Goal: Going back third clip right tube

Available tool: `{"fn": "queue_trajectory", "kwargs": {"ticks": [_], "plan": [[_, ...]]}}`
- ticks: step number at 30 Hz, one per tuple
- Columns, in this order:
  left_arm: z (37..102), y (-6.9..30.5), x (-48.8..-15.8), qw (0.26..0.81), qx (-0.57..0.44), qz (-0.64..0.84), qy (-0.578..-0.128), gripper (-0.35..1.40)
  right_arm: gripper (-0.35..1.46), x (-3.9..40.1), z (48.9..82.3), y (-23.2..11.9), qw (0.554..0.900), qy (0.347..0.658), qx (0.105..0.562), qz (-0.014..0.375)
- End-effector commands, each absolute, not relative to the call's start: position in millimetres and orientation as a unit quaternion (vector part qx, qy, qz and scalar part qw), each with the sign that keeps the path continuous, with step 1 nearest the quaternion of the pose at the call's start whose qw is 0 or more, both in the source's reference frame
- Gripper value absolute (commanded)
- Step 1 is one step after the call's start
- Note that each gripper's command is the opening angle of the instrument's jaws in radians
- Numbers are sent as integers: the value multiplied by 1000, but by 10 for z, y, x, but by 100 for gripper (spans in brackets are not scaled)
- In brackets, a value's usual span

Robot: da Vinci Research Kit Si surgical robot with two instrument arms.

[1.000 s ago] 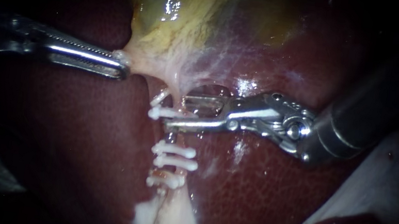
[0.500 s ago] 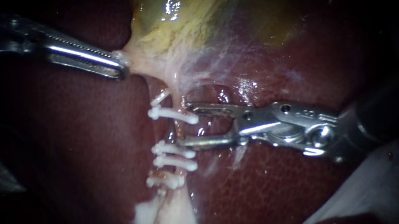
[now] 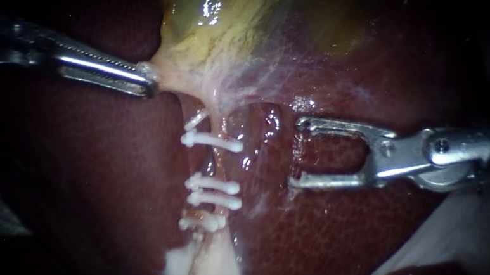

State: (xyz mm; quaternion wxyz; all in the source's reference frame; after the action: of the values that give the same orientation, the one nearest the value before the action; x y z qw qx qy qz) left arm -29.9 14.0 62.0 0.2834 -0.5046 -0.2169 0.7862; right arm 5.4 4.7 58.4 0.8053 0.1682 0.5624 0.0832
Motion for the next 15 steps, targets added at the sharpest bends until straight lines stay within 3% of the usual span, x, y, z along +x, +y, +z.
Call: {"fn": "queue_trajectory", "kwargs": {"ticks": [1, 15], "plan": [[620, 140, -299, 283, -505, 786, -217, -35, 49, 53, 583, 47, 805, 563, 168, 81], [655, 141, -318, 283, -506, 788, -210, -35, 50, 47, 584, 44, 802, 566, 174, 72]]}}
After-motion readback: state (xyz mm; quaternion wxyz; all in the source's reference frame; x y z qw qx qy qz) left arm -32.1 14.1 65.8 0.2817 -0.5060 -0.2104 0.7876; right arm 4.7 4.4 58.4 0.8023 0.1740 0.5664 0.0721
